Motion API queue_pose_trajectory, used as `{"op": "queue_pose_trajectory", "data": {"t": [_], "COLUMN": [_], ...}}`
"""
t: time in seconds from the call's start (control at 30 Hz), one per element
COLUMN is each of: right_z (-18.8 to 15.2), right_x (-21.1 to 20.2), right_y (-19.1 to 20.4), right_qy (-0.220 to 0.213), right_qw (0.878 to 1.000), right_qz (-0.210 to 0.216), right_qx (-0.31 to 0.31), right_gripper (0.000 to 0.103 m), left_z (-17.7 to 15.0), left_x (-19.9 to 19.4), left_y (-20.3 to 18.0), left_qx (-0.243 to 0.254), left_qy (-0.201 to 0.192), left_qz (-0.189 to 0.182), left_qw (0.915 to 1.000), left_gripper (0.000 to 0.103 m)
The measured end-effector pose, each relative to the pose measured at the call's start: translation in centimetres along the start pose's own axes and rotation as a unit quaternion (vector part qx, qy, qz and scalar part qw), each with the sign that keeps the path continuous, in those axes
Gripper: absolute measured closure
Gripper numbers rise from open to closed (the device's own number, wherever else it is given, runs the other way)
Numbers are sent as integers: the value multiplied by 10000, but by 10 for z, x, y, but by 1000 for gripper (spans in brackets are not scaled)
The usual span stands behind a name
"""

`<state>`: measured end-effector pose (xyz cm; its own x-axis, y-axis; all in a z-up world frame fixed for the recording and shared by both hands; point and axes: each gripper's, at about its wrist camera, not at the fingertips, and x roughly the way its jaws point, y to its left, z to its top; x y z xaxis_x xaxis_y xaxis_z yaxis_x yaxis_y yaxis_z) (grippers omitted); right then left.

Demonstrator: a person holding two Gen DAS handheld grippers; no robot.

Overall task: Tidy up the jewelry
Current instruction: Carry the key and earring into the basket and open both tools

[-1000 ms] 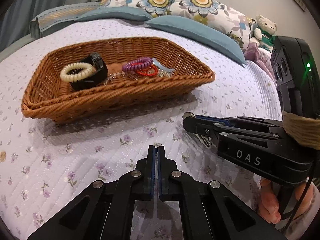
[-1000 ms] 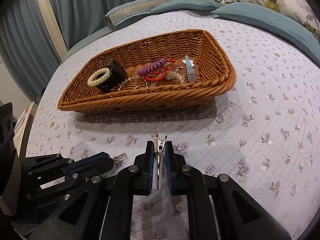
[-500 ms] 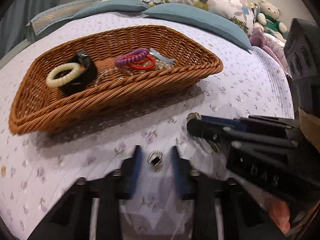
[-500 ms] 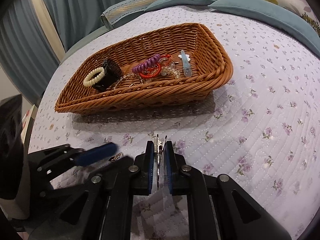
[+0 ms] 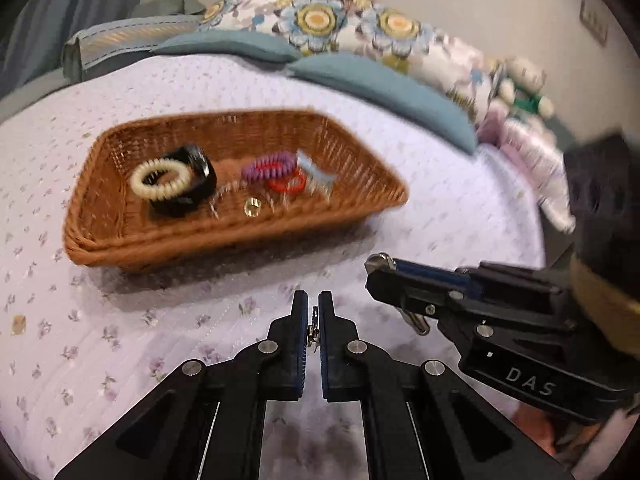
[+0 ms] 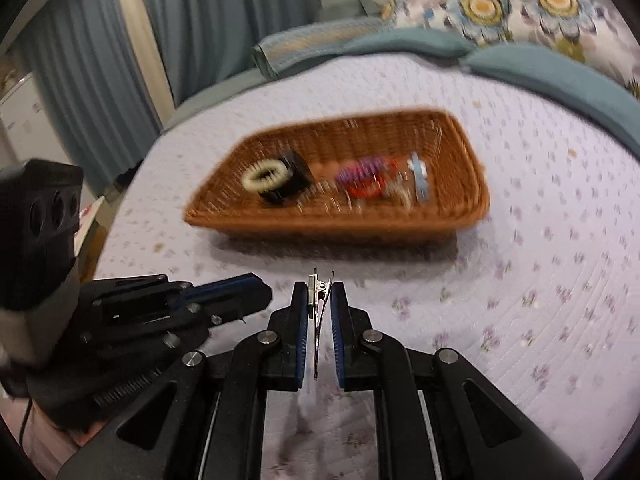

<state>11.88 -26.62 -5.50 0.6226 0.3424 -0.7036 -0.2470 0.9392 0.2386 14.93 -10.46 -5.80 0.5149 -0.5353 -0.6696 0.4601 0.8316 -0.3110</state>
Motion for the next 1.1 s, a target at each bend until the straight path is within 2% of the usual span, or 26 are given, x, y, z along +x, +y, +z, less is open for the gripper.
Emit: {"op": "queue_pose_trajectory", "data": {"t": [0.07,0.2,0.33,0.5,0.67,0.87,1.03,1.1], "right_z": [7,30,59,94,108,106,103,105], "right_x": [-9,-19,-12,28,76,99,106,107], "right_y": [2,2,-7,-37,-71,-78,-75,-75], "right_qy": [-107,-307,-396,-263,86,304,403,440], "right_qw": [9999,9995,9992,9995,9985,9981,9978,9975], "right_qz": [57,36,-39,-87,-111,-170,-269,-251], "right_qx": [3,-29,-23,167,526,514,453,493], "right_gripper": [90,90,90,90,90,90,89,87], "left_z": [12,35,63,94,108,105,96,96], "left_x": [-15,-36,-40,-8,43,79,92,90], "left_y": [5,14,27,43,57,54,52,54], "left_qx": [-164,-325,-457,-528,-586,-507,-379,-433], "left_qy": [-163,-464,-700,-790,-597,-396,-206,-193], "left_qz": [-252,-487,-682,-544,-312,-165,43,16], "left_qw": [9994,9972,9942,9940,9960,9978,9991,9989], "left_gripper": [98,98,98,98,98,98,98,95]}}
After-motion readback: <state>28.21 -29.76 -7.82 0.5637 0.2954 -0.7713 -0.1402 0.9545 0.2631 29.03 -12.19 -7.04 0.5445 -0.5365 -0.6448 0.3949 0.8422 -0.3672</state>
